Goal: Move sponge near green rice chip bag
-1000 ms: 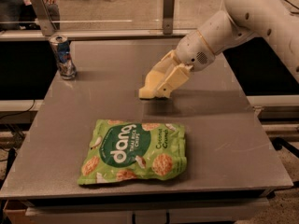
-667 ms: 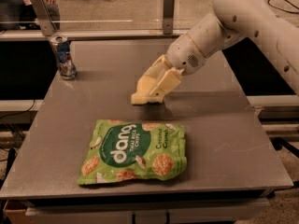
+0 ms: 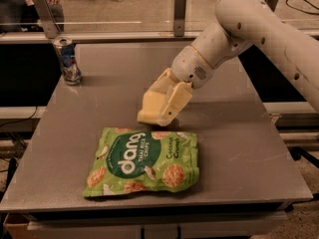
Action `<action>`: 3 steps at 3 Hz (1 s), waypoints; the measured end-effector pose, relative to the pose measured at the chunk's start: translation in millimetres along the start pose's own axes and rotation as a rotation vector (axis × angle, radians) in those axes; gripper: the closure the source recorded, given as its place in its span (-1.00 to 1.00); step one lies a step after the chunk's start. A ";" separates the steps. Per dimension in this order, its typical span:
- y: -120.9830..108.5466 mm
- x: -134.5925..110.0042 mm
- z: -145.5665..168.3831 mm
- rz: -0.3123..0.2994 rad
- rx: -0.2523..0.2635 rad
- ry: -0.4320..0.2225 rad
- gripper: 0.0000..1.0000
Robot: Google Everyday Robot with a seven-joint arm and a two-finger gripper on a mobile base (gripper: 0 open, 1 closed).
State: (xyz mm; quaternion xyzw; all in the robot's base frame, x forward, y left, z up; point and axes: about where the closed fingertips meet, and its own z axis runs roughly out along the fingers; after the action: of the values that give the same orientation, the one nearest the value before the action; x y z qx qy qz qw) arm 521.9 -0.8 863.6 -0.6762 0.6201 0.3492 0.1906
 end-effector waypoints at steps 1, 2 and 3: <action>0.5 0.1 0.9 0.001 -0.003 0.002 -1.00; -3.0 4.3 -4.0 0.015 0.011 0.004 -1.00; -14.8 20.3 -44.2 0.038 0.128 -0.004 -1.00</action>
Offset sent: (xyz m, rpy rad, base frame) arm 0.0079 -0.0190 0.0008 -0.0213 0.0045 -0.0444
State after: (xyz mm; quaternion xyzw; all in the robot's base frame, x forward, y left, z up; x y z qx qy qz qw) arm 546.4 -43.3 876.8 -0.6499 0.6537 0.3137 0.2278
